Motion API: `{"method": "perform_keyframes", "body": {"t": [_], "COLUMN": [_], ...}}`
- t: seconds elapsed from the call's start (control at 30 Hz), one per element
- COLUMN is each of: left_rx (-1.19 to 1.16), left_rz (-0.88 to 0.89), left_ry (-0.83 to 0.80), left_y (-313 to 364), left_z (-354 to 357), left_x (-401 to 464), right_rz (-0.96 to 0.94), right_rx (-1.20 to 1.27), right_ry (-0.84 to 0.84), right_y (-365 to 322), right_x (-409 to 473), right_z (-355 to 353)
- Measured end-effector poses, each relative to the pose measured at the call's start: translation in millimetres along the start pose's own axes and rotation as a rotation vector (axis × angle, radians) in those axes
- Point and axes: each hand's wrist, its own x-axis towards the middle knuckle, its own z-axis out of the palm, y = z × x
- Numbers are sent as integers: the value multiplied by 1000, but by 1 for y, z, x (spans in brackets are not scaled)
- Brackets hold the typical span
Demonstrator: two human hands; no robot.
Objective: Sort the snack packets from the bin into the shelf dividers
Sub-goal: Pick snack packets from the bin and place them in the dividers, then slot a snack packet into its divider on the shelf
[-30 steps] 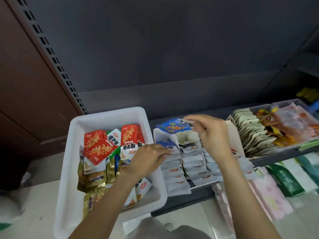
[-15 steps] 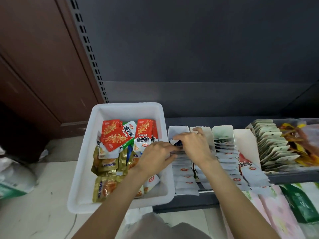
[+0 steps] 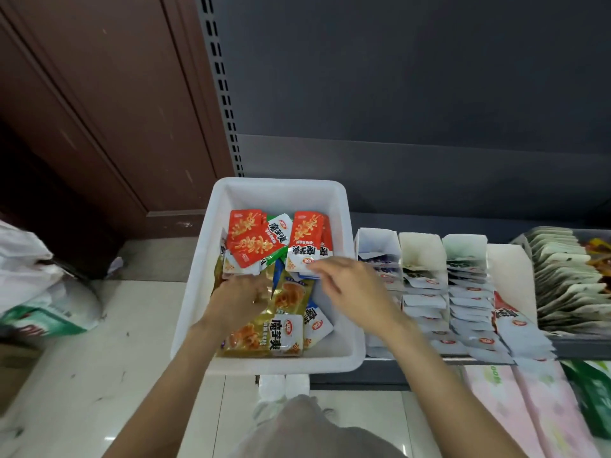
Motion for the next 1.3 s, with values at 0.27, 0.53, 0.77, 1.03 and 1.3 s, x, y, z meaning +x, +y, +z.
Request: {"method": "perform_keyframes", "body": {"t": [0.27,0.53,0.77,1.03,1.3], "left_rx": [237,-6,-774,-856,-990], "left_rz": [15,15,28,139,201], "left_ry": [-251,118,152,-9,97], "left_y": [-11,-8,42,123,190], "left_z": [15,-7,-41,-47,-13], "left_x": [-11,-15,-29,-4,17], "right_rz": [52,188,391,586,675], "right_rx": [-249,-37,704,927,928], "right_ry": [-607,-156,111,319,603], "right_y": [-18,-16,-15,25,51], "right_x": [29,29,-4,-70,-127], "right_z": [95,63,-16,-70,-90]}}
